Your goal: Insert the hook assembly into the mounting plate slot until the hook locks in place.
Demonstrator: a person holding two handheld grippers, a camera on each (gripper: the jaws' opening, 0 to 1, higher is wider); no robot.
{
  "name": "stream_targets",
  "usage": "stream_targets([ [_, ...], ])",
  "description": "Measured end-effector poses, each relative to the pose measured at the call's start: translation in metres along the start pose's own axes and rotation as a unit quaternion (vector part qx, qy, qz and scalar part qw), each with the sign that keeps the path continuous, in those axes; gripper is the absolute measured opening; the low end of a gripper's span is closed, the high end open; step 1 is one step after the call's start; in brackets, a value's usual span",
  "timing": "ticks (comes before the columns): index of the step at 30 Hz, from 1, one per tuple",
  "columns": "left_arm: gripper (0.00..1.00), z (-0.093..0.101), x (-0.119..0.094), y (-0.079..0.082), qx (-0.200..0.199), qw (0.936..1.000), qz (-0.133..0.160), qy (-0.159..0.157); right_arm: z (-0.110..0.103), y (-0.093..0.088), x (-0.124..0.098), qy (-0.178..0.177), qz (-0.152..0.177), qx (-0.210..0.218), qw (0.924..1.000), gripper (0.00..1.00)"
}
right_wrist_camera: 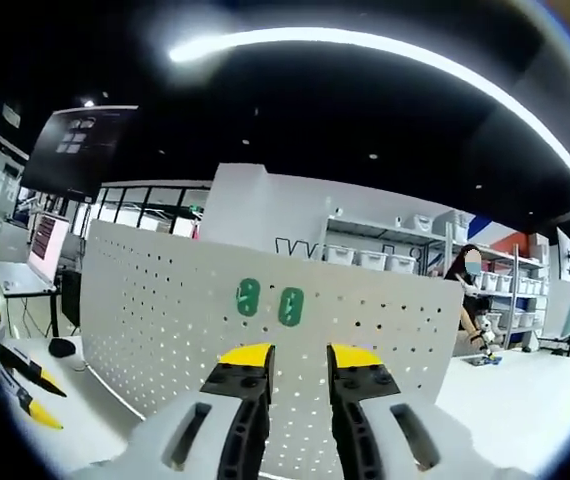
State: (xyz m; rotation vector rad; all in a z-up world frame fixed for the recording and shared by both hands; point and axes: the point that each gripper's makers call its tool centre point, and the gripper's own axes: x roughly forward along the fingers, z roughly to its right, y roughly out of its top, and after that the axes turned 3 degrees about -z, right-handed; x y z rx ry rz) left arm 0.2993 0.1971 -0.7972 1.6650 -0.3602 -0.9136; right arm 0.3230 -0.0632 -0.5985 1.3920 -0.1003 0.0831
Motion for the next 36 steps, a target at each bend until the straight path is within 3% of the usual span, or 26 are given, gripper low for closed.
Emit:
stream_targets([
  [7, 0.41, 0.009, 0.007, -0.01, 0.004, 0.9998, -0.018, -0.012, -0.019, -0.02, -0.024, 0.02, -0.012, 0.019, 0.9995, 0.19],
  [12, 0.4, 0.018, 0.012, -0.017, 0.008, 0.9993, -0.032, -0.018, -0.032, -0.038, -0.027, 0.036, -0.024, 0.022, 0.9988, 0.19],
  [21, 0.35, 0.025, 0.023, -0.029, 0.014, 0.9977, -0.062, -0.022, -0.037, -0.043, -0.024, 0.051, -0.024, 0.029, 0.998, 0.19],
  [28, 0.22, 0.024, 0.036, -0.035, 0.03, 0.9956, -0.087, -0.019, -0.039, -0.045, -0.023, 0.061, -0.025, 0.035, 0.9972, 0.19],
  [36, 0.18, 0.021, 0.056, -0.053, 0.024, 0.9915, -0.127, -0.015, -0.042, -0.048, -0.025, 0.07, -0.03, 0.037, 0.9964, 0.19],
])
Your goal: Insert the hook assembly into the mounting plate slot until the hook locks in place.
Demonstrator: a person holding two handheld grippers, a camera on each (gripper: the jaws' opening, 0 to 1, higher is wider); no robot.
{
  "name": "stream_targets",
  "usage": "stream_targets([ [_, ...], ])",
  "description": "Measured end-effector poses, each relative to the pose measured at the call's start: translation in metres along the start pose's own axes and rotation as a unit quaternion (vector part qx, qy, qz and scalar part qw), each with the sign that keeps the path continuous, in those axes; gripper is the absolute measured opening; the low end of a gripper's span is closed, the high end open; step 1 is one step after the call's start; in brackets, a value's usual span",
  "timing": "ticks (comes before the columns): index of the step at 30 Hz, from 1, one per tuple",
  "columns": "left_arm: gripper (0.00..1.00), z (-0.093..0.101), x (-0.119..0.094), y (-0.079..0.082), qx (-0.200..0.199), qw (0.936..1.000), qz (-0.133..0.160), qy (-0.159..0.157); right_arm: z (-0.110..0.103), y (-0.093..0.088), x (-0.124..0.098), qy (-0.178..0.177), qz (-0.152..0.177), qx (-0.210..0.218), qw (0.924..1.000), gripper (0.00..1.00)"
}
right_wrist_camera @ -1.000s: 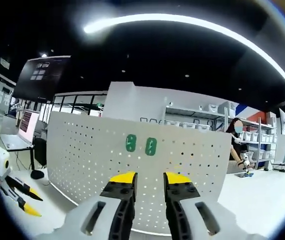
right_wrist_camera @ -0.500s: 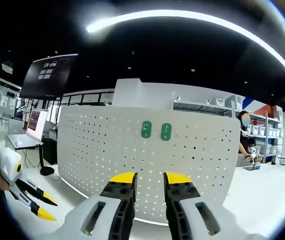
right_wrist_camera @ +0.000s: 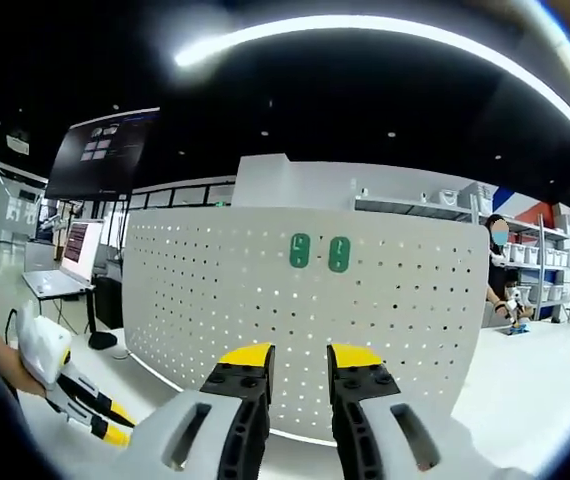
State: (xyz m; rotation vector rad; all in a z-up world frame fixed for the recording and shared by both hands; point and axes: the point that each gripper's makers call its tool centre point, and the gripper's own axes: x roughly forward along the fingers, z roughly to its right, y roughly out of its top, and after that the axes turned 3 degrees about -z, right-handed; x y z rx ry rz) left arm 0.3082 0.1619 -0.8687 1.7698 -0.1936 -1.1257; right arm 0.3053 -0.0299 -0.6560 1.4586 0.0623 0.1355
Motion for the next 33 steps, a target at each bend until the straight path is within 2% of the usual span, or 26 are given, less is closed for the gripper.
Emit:
stream_targets([
  [11, 0.1, -0.009, 0.017, -0.003, -0.013, 0.9995, -0.021, 0.019, -0.006, -0.004, 0.005, 0.014, -0.005, 0.0, 0.9999, 0.19],
  [17, 0.08, -0.008, 0.021, -0.006, -0.004, 0.9993, -0.031, 0.022, -0.001, -0.005, 0.004, 0.012, -0.006, 0.007, 0.9999, 0.19],
  [24, 0.07, -0.019, 0.017, -0.013, -0.013, 0.9985, -0.04, 0.035, -0.004, -0.007, 0.006, 0.018, -0.008, 0.007, 0.9998, 0.19],
  [33, 0.05, -0.018, 0.02, -0.012, -0.001, 0.9983, -0.043, 0.039, -0.005, -0.009, 0.006, 0.024, -0.01, 0.01, 0.9996, 0.19],
])
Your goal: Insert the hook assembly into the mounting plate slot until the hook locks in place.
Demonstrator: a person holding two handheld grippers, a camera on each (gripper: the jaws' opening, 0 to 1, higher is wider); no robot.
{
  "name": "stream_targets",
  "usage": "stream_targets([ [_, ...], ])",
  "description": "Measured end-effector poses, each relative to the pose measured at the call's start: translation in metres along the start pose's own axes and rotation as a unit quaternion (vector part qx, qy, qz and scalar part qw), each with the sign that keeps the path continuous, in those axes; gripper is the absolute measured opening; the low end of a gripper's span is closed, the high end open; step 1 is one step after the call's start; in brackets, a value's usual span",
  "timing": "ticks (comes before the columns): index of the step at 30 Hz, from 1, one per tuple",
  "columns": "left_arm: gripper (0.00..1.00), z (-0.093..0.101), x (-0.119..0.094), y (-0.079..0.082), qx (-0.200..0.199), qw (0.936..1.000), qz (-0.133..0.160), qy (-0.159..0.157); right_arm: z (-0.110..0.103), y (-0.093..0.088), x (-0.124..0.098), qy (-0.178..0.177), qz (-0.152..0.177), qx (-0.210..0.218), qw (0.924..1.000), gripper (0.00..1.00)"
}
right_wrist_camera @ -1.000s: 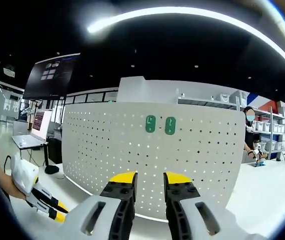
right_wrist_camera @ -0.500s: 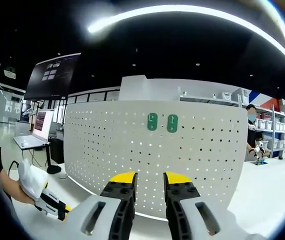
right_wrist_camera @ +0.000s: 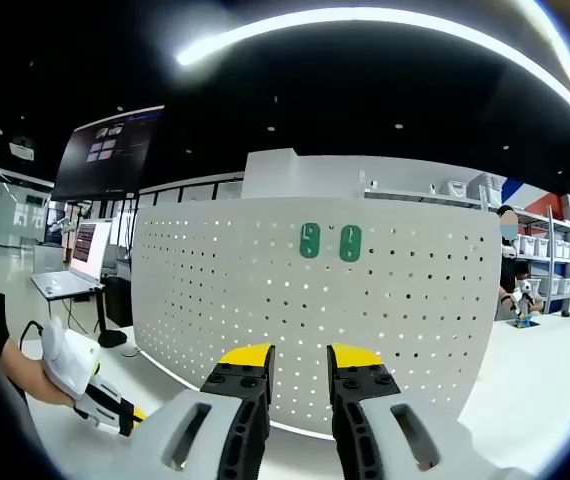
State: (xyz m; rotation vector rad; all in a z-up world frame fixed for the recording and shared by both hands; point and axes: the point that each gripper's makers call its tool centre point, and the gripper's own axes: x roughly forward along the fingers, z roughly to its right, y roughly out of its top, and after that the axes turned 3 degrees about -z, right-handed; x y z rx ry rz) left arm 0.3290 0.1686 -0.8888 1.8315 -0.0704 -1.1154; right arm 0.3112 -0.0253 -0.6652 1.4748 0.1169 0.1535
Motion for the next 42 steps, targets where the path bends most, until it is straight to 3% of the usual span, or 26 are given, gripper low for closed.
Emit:
stream_targets([
  [10, 0.02, -0.004, -0.004, -0.001, 0.001, 1.0, -0.004, 0.005, -0.001, 0.0, -0.001, 0.003, 0.0, 0.001, 1.0, 0.19],
  [17, 0.01, -0.014, -0.022, 0.011, -0.029, 0.9993, 0.021, 0.009, -0.013, 0.001, 0.001, 0.016, -0.002, -0.003, 0.9999, 0.19],
  [23, 0.01, -0.021, -0.04, 0.023, -0.057, 0.9972, 0.048, 0.011, -0.037, 0.0, 0.003, 0.046, -0.008, -0.009, 0.9989, 0.19],
  [33, 0.01, -0.034, -0.09, 0.055, -0.095, 0.9875, 0.124, 0.019, -0.104, 0.0, -0.001, 0.128, -0.015, -0.033, 0.9912, 0.19],
  [42, 0.01, -0.025, -0.129, 0.074, -0.108, 0.9763, 0.187, 0.007, -0.144, -0.004, -0.015, 0.177, -0.023, -0.036, 0.9833, 0.19],
])
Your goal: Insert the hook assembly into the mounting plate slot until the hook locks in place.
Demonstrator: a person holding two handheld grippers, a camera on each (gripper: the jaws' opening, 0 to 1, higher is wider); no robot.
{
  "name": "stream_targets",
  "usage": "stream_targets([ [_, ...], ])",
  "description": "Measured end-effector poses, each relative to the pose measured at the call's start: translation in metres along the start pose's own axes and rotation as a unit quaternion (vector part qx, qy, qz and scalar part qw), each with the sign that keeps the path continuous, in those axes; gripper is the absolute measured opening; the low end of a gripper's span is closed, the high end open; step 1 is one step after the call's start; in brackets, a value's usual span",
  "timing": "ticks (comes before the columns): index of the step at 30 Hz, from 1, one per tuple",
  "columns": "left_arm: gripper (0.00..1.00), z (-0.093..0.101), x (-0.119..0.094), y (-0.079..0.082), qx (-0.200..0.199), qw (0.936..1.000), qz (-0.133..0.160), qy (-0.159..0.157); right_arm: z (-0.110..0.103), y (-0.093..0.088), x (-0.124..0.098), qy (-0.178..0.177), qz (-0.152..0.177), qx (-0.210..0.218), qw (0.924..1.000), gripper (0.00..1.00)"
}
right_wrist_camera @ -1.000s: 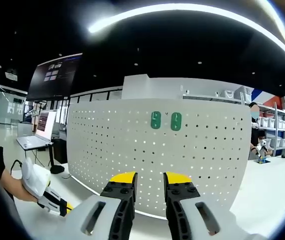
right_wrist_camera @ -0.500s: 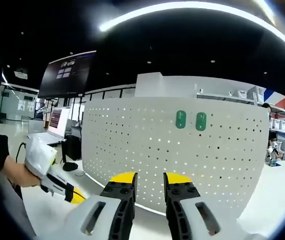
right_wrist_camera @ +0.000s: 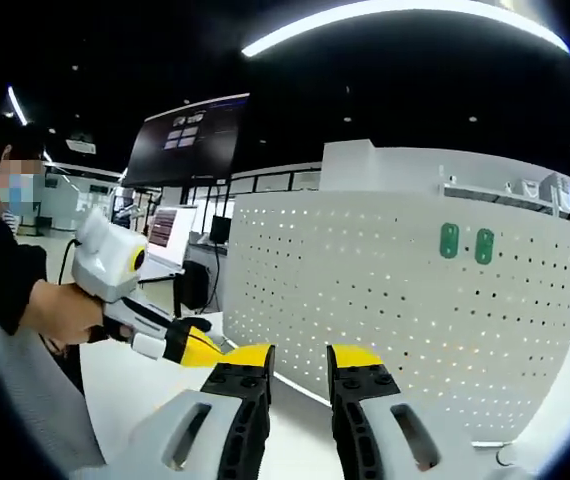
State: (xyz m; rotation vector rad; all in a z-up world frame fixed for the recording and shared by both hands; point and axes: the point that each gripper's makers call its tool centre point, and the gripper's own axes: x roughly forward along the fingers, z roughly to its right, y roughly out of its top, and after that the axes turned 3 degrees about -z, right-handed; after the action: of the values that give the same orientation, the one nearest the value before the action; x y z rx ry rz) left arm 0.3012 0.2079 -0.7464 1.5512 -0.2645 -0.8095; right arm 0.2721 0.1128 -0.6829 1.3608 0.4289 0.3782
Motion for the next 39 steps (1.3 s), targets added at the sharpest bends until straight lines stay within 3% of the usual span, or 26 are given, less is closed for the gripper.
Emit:
stream_targets([
  [6, 0.01, 0.011, -0.013, 0.005, -0.022, 0.9989, 0.033, -0.024, -0.032, -0.007, 0.0, 0.043, -0.015, -0.006, 0.999, 0.18],
  [12, 0.01, 0.023, -0.017, 0.012, -0.05, 0.9945, 0.065, -0.065, -0.051, -0.014, 0.002, 0.069, -0.031, -0.024, 0.9968, 0.16],
  [23, 0.01, 0.045, -0.018, 0.019, -0.069, 0.9861, 0.087, -0.124, -0.061, -0.027, 0.007, 0.086, -0.054, -0.044, 0.9938, 0.1],
  [39, 0.01, 0.063, -0.016, 0.02, -0.079, 0.98, 0.089, -0.16, -0.054, -0.036, 0.009, 0.071, -0.071, -0.045, 0.9939, 0.03],
])
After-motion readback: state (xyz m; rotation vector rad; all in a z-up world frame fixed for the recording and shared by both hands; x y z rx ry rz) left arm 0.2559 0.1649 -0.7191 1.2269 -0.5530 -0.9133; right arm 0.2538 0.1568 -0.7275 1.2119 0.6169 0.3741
